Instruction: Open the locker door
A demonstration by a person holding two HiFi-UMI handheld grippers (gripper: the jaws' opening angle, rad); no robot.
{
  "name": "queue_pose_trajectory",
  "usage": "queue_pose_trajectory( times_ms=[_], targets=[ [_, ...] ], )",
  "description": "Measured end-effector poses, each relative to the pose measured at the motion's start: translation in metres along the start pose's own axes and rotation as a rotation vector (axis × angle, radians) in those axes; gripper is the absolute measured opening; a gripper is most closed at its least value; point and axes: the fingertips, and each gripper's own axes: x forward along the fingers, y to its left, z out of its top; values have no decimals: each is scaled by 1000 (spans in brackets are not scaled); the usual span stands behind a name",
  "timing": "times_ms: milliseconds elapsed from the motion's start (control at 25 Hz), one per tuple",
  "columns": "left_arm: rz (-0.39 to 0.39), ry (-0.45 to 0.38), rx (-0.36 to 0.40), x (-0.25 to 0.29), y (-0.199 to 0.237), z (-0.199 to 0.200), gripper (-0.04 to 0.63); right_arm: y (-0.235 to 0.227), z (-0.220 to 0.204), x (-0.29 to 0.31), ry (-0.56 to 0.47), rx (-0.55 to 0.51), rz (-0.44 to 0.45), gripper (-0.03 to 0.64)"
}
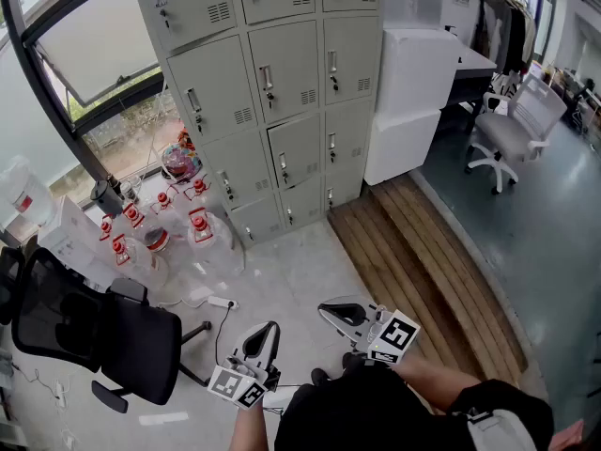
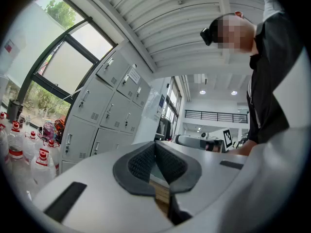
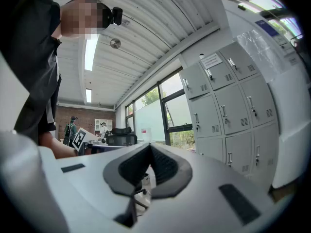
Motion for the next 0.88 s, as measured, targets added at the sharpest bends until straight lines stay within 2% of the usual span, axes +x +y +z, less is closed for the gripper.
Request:
queue_pose_trajectory(
  times_ms=[880],
  targets=[
    [-50,-5,-26,3,8,0,15,-4,7,5,-38,19,-48,11]
  ],
)
